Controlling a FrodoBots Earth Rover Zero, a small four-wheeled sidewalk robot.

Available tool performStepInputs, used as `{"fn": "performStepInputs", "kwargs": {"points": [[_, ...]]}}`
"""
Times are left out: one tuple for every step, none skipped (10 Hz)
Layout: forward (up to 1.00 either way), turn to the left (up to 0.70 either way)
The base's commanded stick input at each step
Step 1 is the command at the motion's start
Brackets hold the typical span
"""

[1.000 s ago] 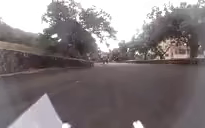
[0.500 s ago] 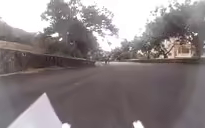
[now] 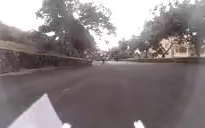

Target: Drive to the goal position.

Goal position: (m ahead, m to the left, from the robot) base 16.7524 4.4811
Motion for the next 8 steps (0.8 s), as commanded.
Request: {"fn": "performStepInputs", "kwargs": {"points": [[1.00,0.00],[1.00,0.00],[1.00,0.00],[1.00,0.00],[1.00,0.00],[1.00,0.00],[1.00,0.00],[1.00,0.00]]}}
